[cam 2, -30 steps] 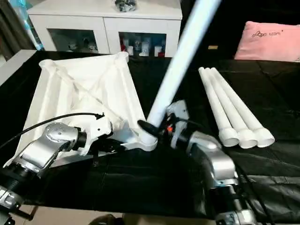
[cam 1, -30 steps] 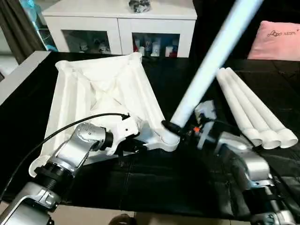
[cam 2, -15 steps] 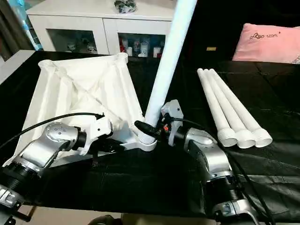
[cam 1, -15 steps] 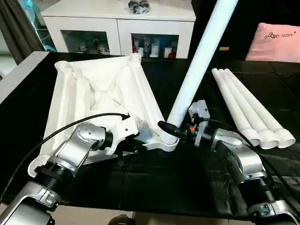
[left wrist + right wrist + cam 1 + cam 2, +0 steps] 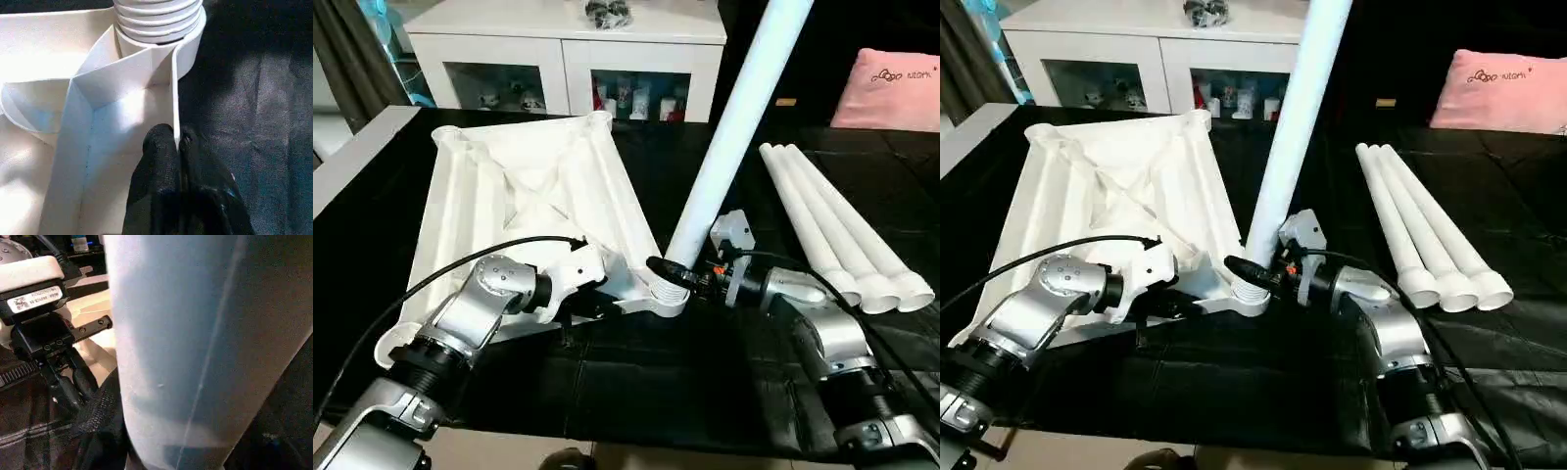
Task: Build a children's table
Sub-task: Insert table leg to table base
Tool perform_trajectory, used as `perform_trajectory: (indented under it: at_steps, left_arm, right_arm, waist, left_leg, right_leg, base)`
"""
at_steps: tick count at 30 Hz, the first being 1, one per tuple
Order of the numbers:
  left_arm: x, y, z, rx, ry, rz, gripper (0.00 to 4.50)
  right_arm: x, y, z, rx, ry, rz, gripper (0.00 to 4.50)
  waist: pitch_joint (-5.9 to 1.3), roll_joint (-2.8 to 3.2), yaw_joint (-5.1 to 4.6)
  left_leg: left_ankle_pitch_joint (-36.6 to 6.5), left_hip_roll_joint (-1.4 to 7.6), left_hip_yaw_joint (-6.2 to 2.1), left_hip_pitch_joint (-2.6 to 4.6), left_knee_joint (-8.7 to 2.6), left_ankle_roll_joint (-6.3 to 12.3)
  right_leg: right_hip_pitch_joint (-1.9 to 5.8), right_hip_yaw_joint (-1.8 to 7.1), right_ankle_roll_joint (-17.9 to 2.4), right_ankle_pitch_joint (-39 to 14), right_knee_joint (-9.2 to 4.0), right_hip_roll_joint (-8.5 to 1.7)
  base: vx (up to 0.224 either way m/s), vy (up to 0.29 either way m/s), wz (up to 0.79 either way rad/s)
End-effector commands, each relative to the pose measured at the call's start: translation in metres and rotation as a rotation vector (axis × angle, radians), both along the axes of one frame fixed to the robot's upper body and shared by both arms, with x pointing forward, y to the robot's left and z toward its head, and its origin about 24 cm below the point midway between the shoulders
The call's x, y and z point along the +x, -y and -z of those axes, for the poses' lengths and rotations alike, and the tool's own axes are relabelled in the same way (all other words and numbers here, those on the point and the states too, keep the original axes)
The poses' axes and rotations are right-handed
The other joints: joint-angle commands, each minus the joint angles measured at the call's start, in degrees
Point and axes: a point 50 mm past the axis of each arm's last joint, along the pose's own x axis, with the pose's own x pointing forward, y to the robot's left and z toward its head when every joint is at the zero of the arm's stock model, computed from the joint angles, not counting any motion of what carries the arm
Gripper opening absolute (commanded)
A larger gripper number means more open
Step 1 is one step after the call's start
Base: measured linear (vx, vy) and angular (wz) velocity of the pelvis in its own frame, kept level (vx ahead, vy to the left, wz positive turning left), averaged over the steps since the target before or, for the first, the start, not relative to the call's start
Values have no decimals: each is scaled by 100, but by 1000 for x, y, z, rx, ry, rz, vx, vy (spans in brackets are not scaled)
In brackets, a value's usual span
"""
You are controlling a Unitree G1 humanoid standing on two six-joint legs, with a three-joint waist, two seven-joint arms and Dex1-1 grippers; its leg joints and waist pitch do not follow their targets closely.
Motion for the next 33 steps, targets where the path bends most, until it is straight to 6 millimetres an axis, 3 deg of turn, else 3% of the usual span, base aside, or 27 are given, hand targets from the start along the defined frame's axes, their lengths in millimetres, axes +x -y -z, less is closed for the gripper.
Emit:
perform_trajectory:
  at_steps: [1,9,10,15,18,22,25,28,30,33]
  left_arm:
    - [2,7,-10,-54,38,22,0]
    - [5,7,-12,-77,35,-11,0]
    - [6,6,-13,-79,35,-18,0]
    - [9,6,-14,-82,42,-42,0]
    - [13,5,-14,-85,49,-64,0]
    - [15,5,-15,-86,53,-73,0]
    - [16,5,-15,-84,55,-73,0]
    - [16,5,-14,-81,56,-73,0]
    - [16,5,-13,-79,58,-73,0]
    - [16,4,-12,-76,59,-73,0]
  right_arm:
    - [-5,-1,18,-45,-78,0,193]
    - [-3,11,22,80,-126,141,193]
    - [-5,15,24,122,-140,182,193]
    - [-19,23,36,146,-155,242,193]
    - [-28,24,43,152,-158,262,193]
    - [-46,21,59,60,-143,257,193]
    - [-49,19,62,-22,-103,222,193]
    - [-47,17,59,-80,-69,182,193]
    - [-43,14,55,-133,-40,119,193]
    - [-39,11,52,-163,-27,60,193]
  waist:
    - [-350,-72,-14]
    - [-352,-58,-27]
    - [-354,-19,-19]
    - [-364,-23,-1]
    - [-353,2,26]
    - [-354,13,93]
    - [-331,-2,88]
    - [-325,-24,88]
    - [-330,-78,77]
    - [-307,-66,77]
  left_leg:
    - [-1319,502,-265,194,-444,145]
    - [-1373,501,-271,194,-456,132]
    - [-1387,503,-278,196,-455,121]
    - [-1389,515,-275,198,-474,111]
    - [-1530,514,-275,218,-478,67]
    - [-1642,528,-291,231,-506,0]
    - [-1771,522,-290,232,-519,-51]
    - [-1781,524,-298,235,-526,-32]
    - [-1687,521,-290,220,-522,9]
    - [-1697,513,-283,222,-508,60]
  right_leg:
    - [117,306,-1188,-1126,-532,-622]
    - [114,307,-1214,-1106,-537,-623]
    - [113,311,-1216,-1105,-536,-633]
    - [109,304,-1191,-905,-531,-617]
    - [87,314,-1169,-1085,-557,-632]
    - [83,321,-1044,-1263,-584,-645]
    - [72,328,-988,-1495,-614,-653]
    - [81,336,-931,-1662,-631,-656]
    - [94,330,-941,-1568,-618,-644]
    - [79,339,-920,-1793,-652,-662]
  base:
    - [0,0,0]
    - [0,0,0]
    - [0,0,0]
    - [0,0,0]
    - [0,0,0]
    - [0,0,0]
    - [0,0,0]
    - [0,0,0]
    - [0,0,0]
    - [0,0,0]
